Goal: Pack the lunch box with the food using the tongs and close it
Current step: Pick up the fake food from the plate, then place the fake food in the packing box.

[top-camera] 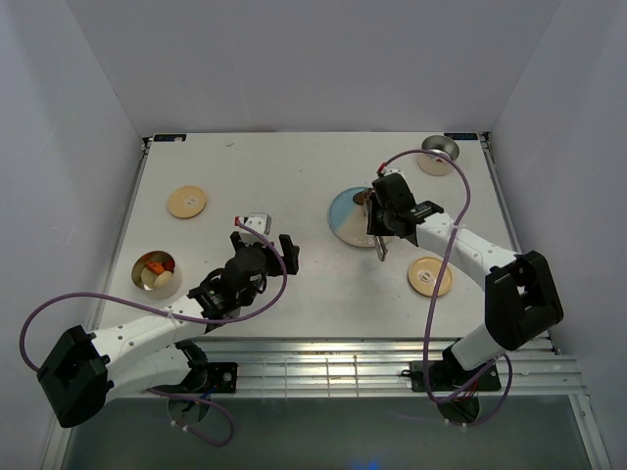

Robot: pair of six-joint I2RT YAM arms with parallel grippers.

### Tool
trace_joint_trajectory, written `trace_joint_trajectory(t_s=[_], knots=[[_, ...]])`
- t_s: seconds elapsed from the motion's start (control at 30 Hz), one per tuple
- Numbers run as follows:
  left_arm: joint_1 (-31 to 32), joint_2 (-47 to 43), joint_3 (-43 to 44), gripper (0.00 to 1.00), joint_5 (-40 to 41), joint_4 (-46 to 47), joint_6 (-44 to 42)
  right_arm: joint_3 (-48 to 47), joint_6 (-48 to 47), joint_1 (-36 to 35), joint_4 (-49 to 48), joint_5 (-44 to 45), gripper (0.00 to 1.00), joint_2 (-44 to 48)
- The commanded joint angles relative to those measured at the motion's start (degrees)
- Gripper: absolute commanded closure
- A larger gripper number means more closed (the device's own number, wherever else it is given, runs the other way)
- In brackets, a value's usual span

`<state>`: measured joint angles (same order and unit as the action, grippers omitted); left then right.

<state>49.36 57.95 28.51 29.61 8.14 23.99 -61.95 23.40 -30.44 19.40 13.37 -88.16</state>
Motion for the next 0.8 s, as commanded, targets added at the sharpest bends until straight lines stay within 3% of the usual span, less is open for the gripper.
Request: trace_joint_trajectory(t_s=[0.0, 0.17, 0.33, 0.53, 0.77], knots=[[0.3, -0.6, 0.8, 0.02, 0.9, 0.3, -0.3, 0.1, -0.9, 0.1, -0.7, 0.9, 0.73, 3.8], [0.3, -1.3, 0.6, 0.02, 1.2, 0.3, -0.3, 0.2, -1.2, 0.1, -0.2, 0.0, 0.81, 5.3], [0.3, -1.3, 0.6, 0.02, 1.2, 0.2, -0.3, -1.4, -2.6, 1.0, 1.4, -0.4, 0.82, 8.4], [0.3, -1.8, 0.6, 0.02, 0.5, 0.3, -0.1, -8.0, -5.6, 14.1, 1.4, -1.4, 0.81, 7.0], [0.3, -2.1, 0.5, 0.02, 1.5, 0.1, -0.3, -18.0, -8.4, 23.9, -1.9, -1.9, 0.81, -0.2]])
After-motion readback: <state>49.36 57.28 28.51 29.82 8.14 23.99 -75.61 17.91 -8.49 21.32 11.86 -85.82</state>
